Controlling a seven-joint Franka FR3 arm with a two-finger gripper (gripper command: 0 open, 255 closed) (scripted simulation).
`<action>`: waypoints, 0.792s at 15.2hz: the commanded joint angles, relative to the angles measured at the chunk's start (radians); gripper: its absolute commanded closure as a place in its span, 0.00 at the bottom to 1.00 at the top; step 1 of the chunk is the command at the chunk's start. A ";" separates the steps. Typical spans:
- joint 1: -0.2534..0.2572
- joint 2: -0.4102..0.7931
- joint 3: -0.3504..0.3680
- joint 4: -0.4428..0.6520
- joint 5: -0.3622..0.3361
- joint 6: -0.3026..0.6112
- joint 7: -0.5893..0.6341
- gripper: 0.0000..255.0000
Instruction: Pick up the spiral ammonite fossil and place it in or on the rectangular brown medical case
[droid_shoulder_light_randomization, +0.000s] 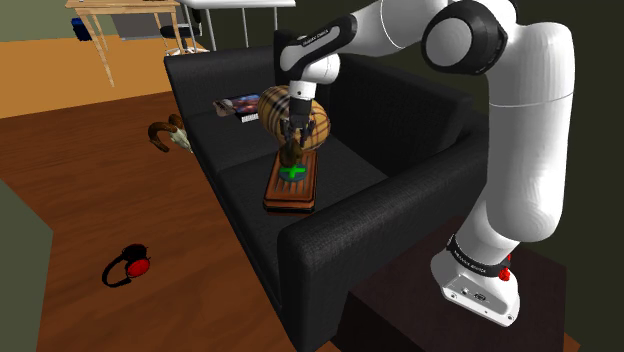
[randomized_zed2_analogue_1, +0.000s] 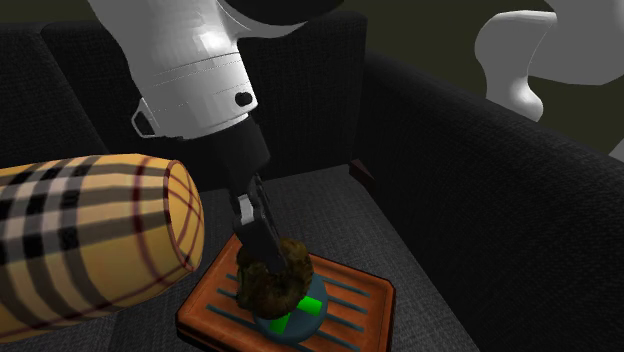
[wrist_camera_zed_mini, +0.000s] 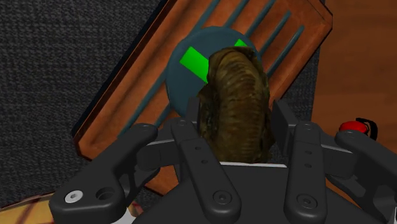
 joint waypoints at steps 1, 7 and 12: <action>-0.001 0.010 0.001 -0.013 0.005 0.022 -0.010 1.00; -0.002 0.036 0.005 -0.026 0.016 0.059 -0.025 1.00; -0.001 0.037 0.004 -0.026 0.016 0.059 -0.025 1.00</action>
